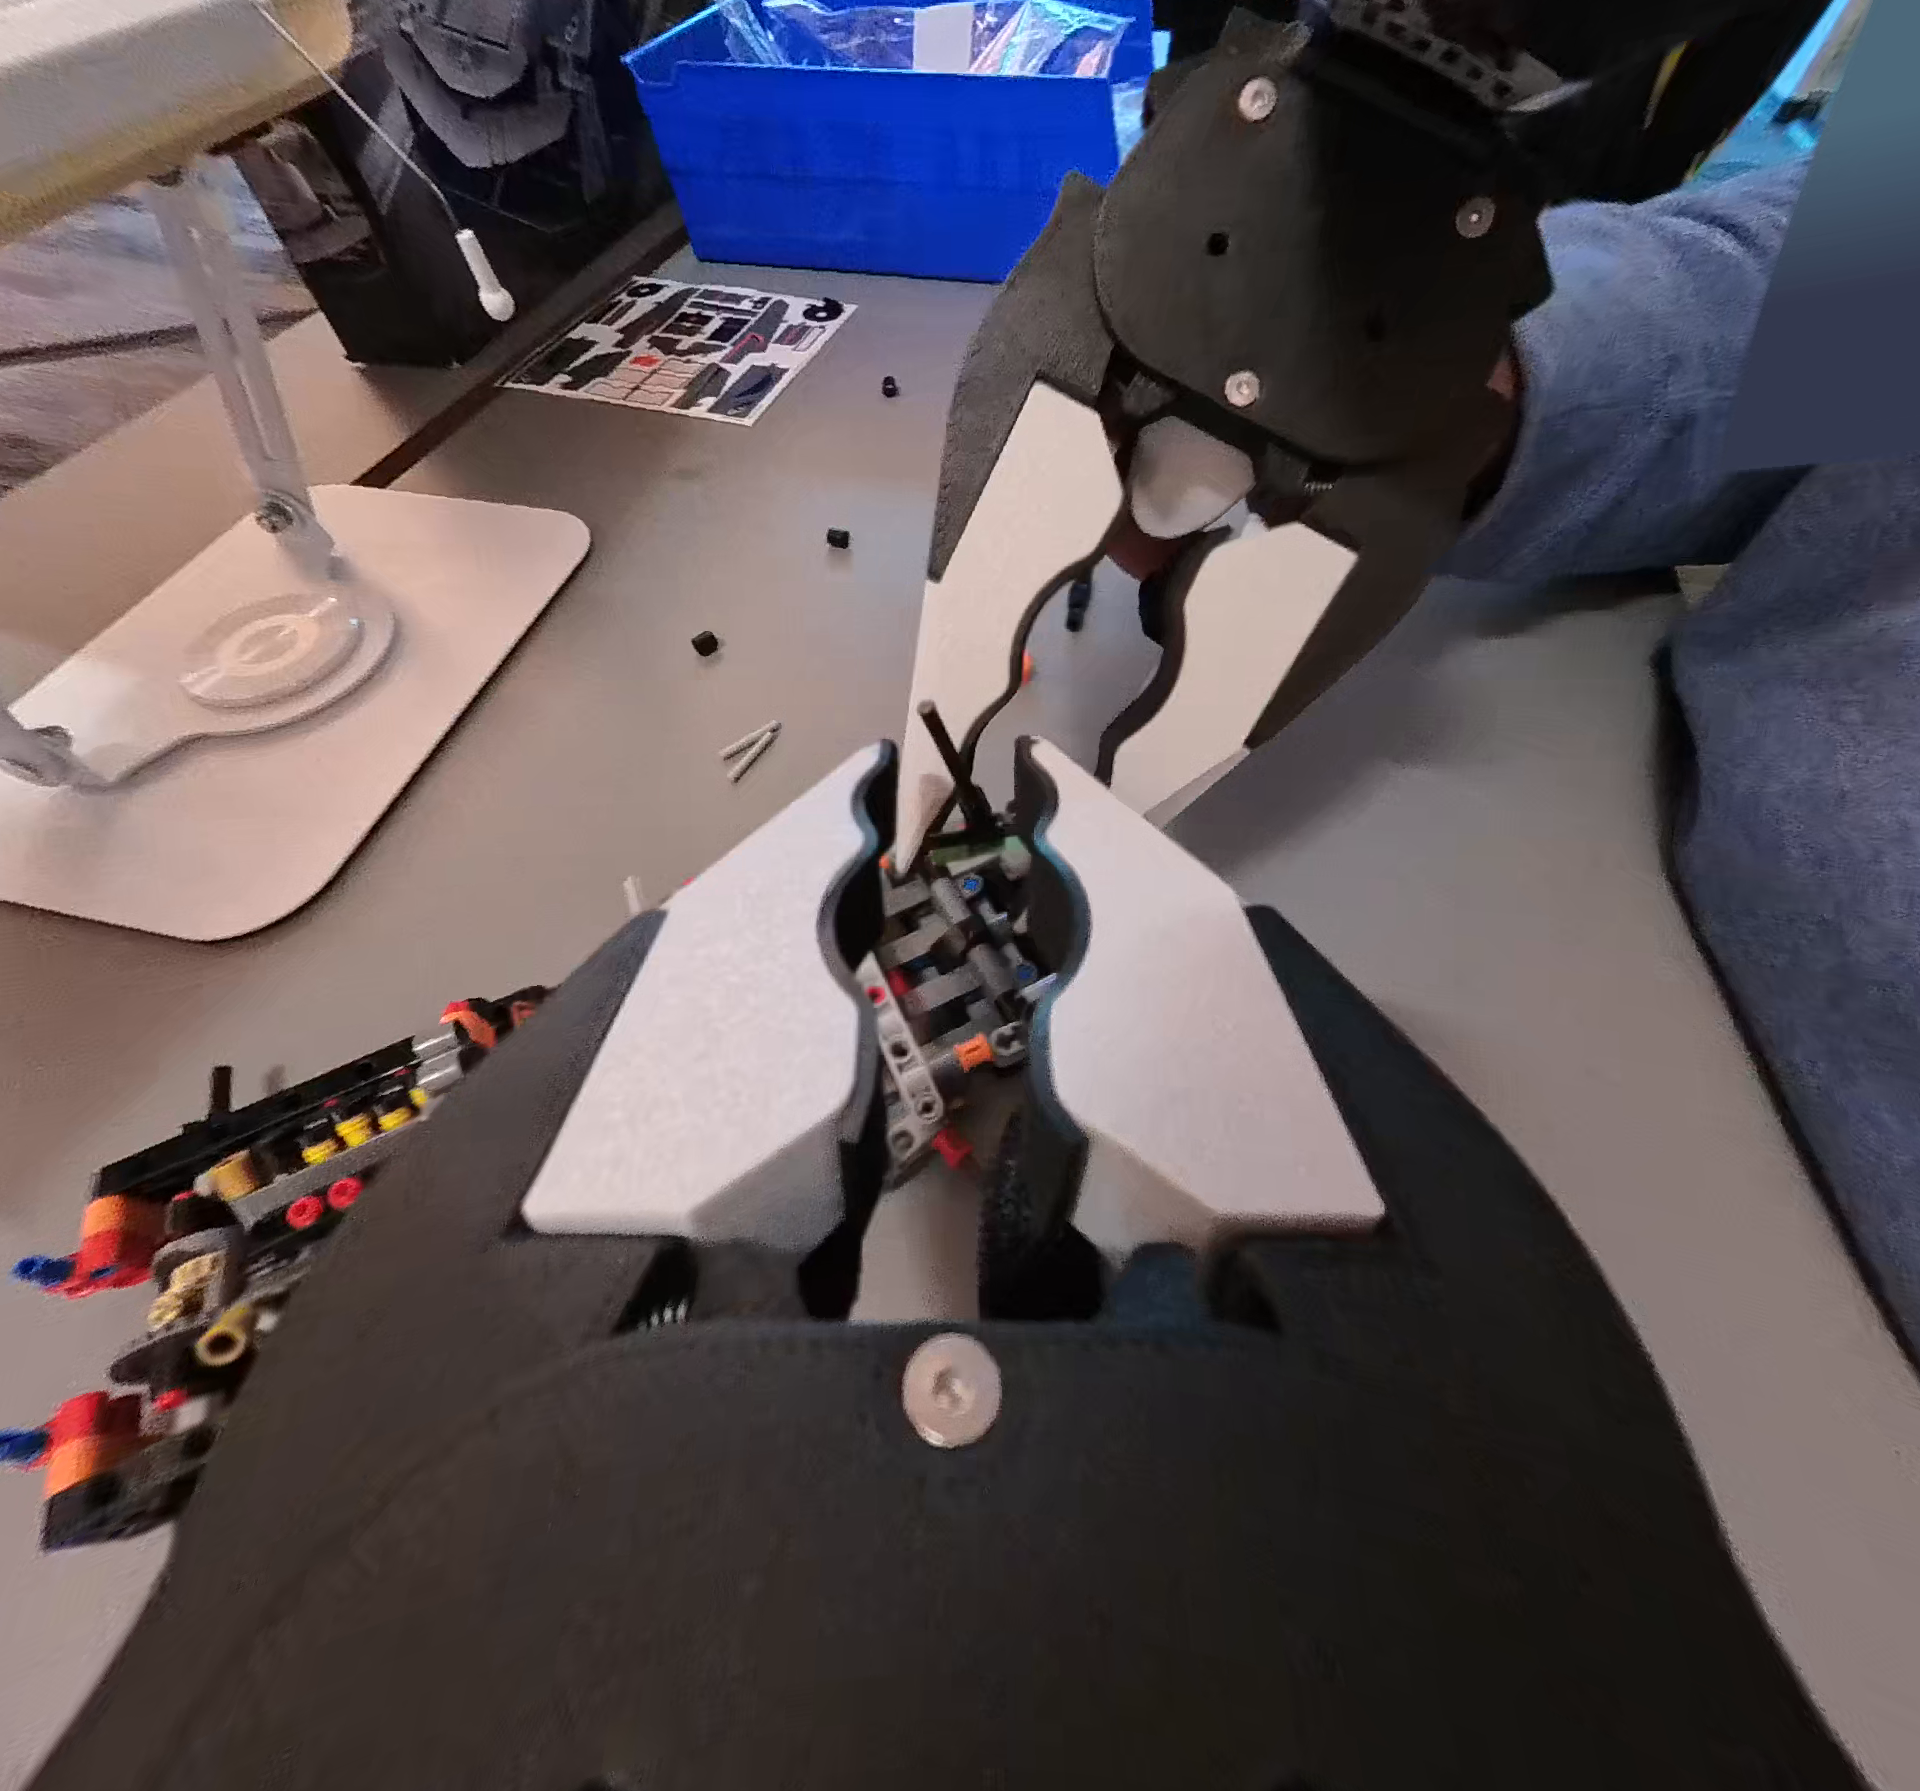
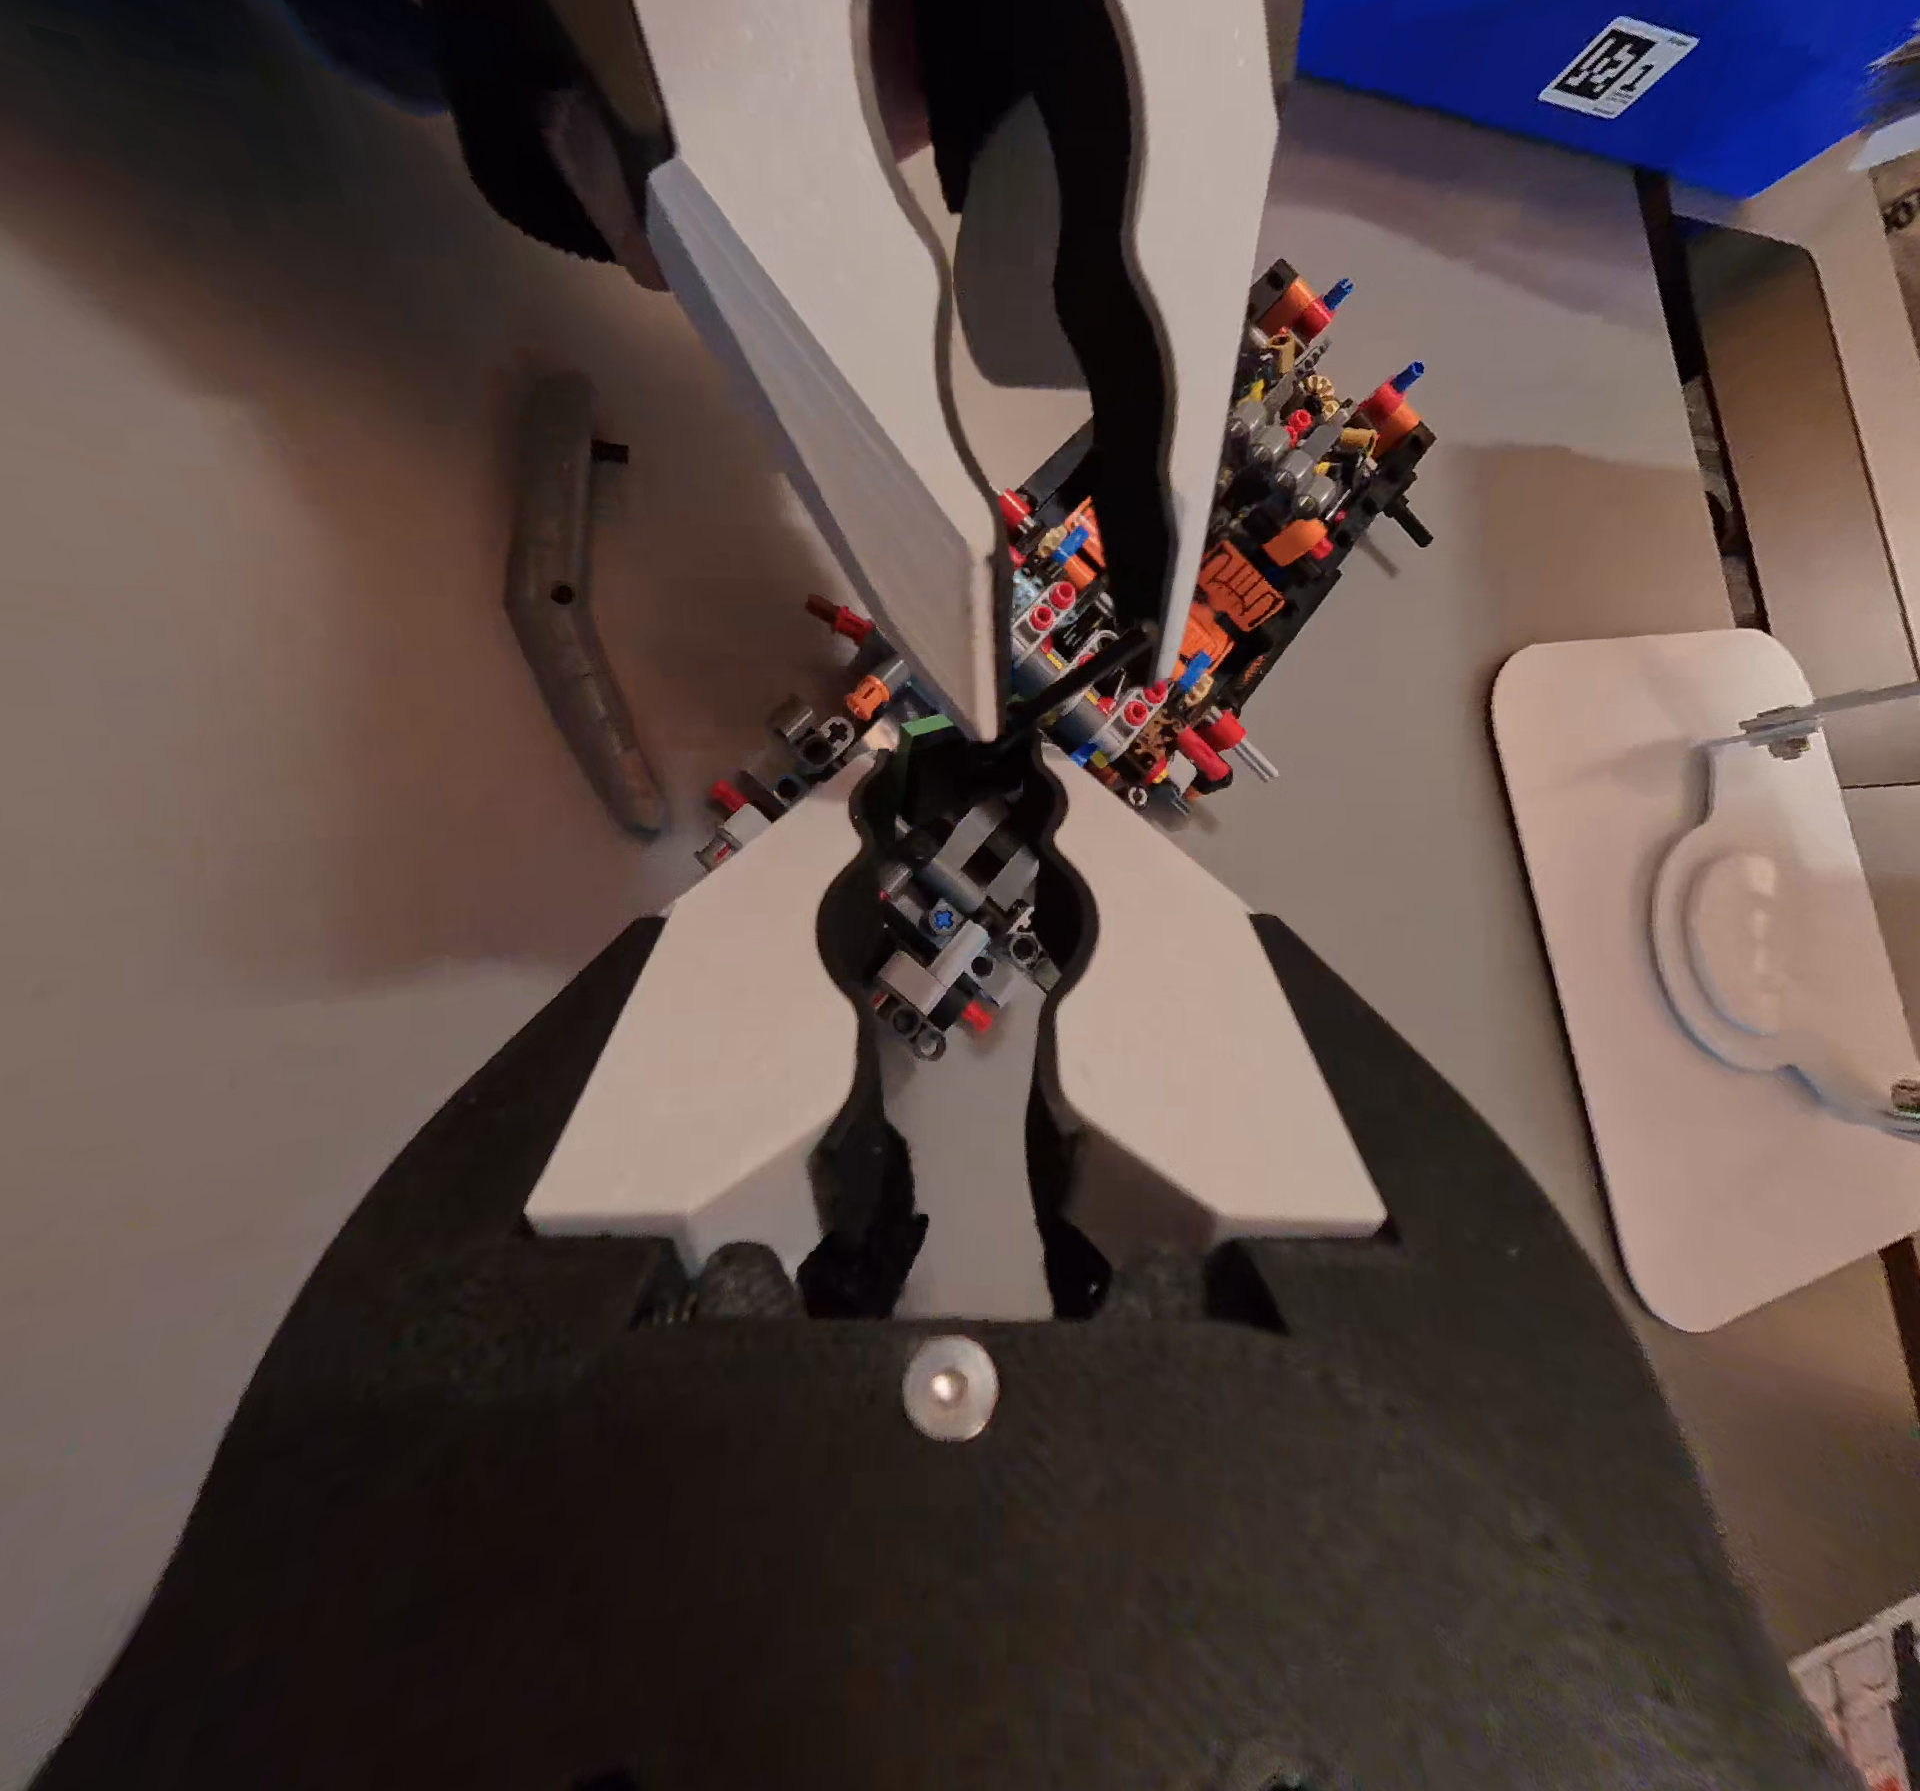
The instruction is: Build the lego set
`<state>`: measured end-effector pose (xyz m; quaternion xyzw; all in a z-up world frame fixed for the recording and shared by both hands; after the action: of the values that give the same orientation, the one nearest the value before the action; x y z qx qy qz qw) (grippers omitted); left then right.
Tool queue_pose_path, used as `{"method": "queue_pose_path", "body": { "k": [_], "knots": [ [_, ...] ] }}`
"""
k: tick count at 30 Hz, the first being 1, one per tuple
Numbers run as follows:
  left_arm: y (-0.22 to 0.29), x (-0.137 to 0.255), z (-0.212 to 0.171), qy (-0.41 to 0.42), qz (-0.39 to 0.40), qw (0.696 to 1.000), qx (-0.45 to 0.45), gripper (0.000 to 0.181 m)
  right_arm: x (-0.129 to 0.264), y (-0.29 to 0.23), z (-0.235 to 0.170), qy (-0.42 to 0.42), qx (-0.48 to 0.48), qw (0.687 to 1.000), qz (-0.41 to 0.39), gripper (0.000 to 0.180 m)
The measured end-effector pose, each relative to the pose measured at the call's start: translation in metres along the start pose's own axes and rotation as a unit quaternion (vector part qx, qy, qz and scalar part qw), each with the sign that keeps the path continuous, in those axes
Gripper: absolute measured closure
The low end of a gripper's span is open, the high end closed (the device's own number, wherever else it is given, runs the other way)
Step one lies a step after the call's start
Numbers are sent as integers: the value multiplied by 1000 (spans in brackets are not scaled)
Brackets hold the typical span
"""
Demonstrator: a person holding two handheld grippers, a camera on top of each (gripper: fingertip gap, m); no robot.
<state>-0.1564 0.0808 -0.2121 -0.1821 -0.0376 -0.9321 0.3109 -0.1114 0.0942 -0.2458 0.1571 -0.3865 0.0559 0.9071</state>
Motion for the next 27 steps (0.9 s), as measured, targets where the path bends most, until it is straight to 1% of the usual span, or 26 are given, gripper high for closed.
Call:
{"method": "queue_pose_path", "body": {
  "k": [3,7,10,11,13,17,19,22,27],
  "knots": [
    [2,-3,-2,2,-4,1000,5,178,-1,-4,2,-4,13,1000,-2,158],
    [3,-4,-2,9,-6,1000,9,179,-1,-4,2,-2,13,1000,-3,158],
    [4,-2,2,25,-14,999,16,180,3,-4,5,17,2,1000,9,157],
    [5,-1,3,28,-19,999,14,181,4,-4,6,23,-6,1000,12,155],
    [7,-1,4,32,-21,999,3,181,6,-5,7,38,-23,998,35,150],
    [12,1,9,43,-36,998,-13,181,13,-7,10,82,-57,991,85,147],
    [14,3,11,46,-50,998,-18,181,16,-9,11,97,-71,986,111,148],
    [18,3,11,49,-68,996,-22,181,19,-10,10,104,-76,983,128,156],
    [19,4,11,55,-77,995,-23,181,20,-12,10,112,-82,980,142,156]
  ]
}}
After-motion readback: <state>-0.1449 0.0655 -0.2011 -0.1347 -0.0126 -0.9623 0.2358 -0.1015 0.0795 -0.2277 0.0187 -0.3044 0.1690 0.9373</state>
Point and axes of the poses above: each gripper's, where its closed fingertips meet, x back along the fingers, z out of its top, y = z × x across the jaws, the point moved 4 cm from there along x, back along the fingers, and after that the axes turned 4 degrees about z, right-handed, at the moved point
